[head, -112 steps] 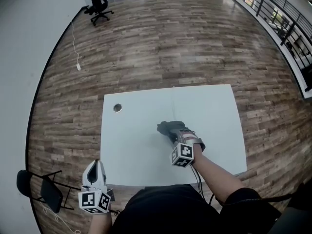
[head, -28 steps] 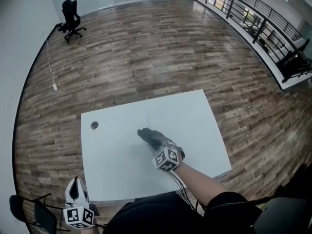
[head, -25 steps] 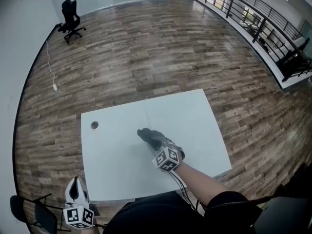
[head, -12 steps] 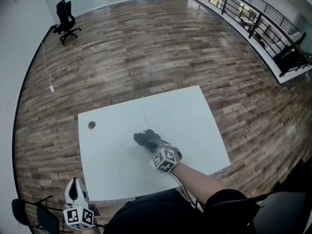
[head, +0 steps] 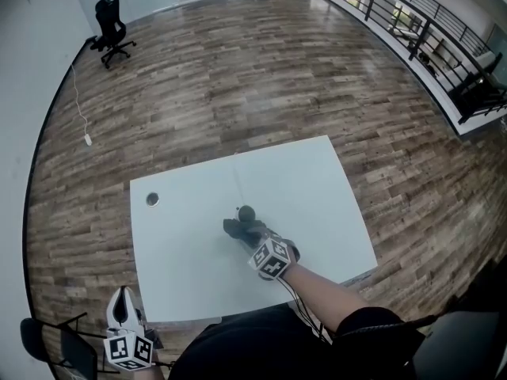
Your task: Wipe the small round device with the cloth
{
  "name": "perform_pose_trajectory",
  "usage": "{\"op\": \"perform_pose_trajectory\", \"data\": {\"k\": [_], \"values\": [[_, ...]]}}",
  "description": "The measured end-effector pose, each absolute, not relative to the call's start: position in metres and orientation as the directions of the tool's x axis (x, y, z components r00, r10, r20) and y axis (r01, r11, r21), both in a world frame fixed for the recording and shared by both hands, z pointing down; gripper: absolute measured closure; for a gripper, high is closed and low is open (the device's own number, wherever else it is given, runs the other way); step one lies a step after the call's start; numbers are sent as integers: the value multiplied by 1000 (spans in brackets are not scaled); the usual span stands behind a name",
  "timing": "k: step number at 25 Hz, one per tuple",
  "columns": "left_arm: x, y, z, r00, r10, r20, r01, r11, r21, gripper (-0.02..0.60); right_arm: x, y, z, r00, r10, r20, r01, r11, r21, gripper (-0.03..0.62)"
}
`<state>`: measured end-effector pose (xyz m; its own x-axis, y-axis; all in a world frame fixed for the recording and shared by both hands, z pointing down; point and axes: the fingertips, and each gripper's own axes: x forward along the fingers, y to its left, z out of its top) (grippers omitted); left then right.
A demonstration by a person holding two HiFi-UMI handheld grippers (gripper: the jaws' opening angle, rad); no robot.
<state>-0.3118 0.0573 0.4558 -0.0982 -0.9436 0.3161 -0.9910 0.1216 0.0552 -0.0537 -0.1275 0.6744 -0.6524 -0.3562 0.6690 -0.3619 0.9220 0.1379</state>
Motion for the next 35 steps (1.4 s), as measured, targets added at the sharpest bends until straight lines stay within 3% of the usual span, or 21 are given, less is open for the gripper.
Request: {"op": "perform_pose_trajectory", "data": {"k": [3, 5, 8, 11, 15, 22, 27, 35], "values": [[-312, 59, 456, -100, -943, 319, -991, 124, 55, 574, -48, -121, 687, -639, -308, 705, -377, 924, 62, 534], [-311, 59, 457, -101, -942, 319, -990, 125, 57, 574, -49, -120, 669, -689, -326, 648, -386, 921, 54, 534], [-311, 62, 458, -106, -943, 316, -989, 132, 60, 574, -51, -131, 607, -778, -423, 465, -393, 905, 165, 534], [-311, 63, 458, -115, -944, 310, -988, 141, 64, 574, -39, -168, 560, -739, -563, 371, -485, 826, 287, 534], [-316, 65, 455, -129, -944, 303, -986, 156, 65, 574, -22, -220, 560, -597, -677, 429, -554, 736, 389, 534], [-321, 74, 454, -156, -940, 303, -980, 185, 70, 574, -43, -214, 624, -559, -542, 628, -384, 840, 383, 533], [-322, 78, 458, -163, -936, 311, -978, 194, 72, 574, -57, -203, 621, -566, -540, 622, -313, 839, 444, 533], [-321, 78, 461, -159, -936, 314, -978, 192, 78, 574, -65, -176, 620, -625, -484, 613, -289, 872, 394, 533]]}}
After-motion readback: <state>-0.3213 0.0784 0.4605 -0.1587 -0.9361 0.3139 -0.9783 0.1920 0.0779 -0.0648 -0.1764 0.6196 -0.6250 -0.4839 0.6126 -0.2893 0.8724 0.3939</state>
